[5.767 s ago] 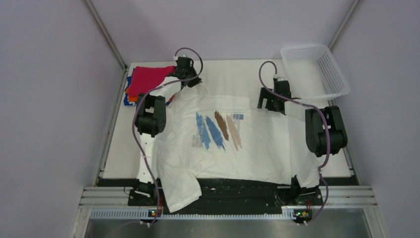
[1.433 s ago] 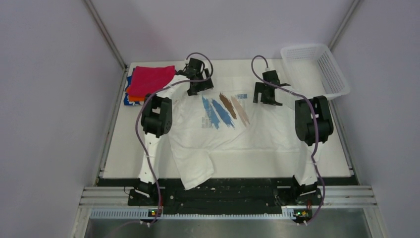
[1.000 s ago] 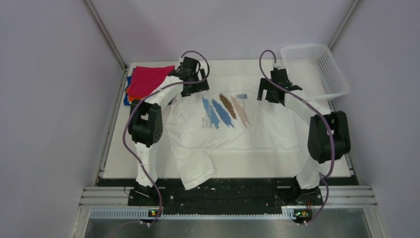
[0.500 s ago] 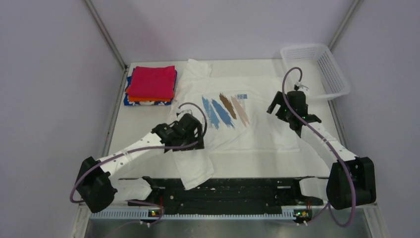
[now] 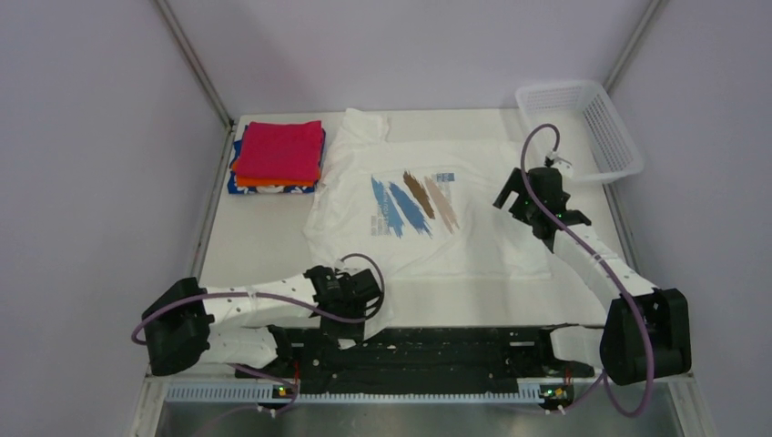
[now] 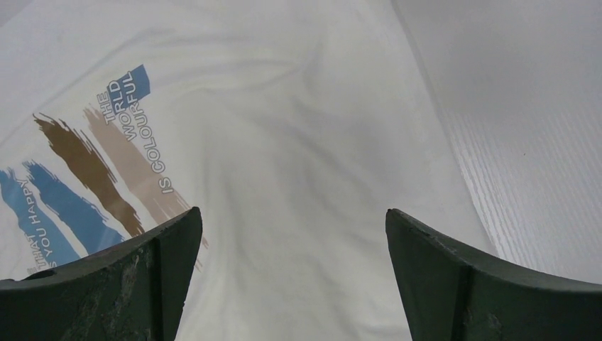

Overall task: Fold and stack the t-shirts
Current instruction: Grab the side of the flattened tshirt closest away from the robot with both arms, then fold the flattened tshirt in 1/3 of the way

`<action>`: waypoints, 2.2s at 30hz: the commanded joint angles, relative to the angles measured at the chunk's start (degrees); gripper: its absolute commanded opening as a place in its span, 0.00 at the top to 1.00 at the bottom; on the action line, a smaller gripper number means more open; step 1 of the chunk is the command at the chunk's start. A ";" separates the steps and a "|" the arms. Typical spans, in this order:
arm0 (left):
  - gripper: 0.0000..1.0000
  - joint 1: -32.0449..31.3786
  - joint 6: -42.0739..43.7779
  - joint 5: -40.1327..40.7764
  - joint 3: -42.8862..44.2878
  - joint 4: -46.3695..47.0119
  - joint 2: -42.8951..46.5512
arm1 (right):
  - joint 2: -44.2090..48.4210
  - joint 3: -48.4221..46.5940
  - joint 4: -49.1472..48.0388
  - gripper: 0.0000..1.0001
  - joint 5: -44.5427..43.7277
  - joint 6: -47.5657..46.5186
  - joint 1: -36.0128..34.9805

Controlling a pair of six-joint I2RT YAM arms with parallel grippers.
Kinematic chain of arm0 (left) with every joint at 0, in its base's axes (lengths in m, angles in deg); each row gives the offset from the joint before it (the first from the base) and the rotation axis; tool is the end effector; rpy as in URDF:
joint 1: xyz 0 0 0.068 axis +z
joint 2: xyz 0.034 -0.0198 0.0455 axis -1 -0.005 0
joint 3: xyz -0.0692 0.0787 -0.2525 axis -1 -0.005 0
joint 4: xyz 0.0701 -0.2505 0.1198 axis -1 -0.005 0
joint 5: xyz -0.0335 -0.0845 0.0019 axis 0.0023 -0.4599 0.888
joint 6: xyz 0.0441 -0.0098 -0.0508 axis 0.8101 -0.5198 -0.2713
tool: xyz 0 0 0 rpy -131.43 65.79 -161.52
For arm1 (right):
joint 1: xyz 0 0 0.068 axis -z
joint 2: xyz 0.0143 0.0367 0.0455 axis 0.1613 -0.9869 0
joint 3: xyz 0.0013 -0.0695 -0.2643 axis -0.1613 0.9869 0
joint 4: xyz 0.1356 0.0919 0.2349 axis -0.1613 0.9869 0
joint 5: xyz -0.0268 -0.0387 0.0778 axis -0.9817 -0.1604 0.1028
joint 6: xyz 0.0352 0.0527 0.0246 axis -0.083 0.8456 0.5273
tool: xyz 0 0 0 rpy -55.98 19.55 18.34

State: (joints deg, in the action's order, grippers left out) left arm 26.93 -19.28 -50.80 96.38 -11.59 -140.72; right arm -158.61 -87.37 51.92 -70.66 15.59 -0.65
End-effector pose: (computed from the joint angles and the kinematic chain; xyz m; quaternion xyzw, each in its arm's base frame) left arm 0.0937 -0.1760 0.1417 0.0174 0.9978 -0.0388 0.0510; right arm 0.2995 0.0404 0.2178 0.2170 0.8719 0.0593 0.4349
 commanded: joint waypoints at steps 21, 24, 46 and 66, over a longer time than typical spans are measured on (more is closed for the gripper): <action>1.00 0.01 7.57 11.39 6.41 5.38 2.51 | 20.84 9.36 20.50 0.01 -8.14 18.96 1.85; 1.00 1.03 10.35 11.79 7.86 6.29 1.95 | 27.89 13.05 25.68 0.05 -10.05 21.56 1.88; 1.00 10.32 14.24 9.14 5.64 10.99 7.61 | 26.22 30.01 14.62 0.42 -8.75 31.61 1.83; 1.00 15.02 17.47 4.76 7.34 12.22 6.61 | 21.02 29.75 8.97 0.81 -12.25 31.02 1.86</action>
State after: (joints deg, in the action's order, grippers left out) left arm 41.20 -3.08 -45.40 102.41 -1.51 -134.03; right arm -135.62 -58.28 60.47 -82.13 46.89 0.83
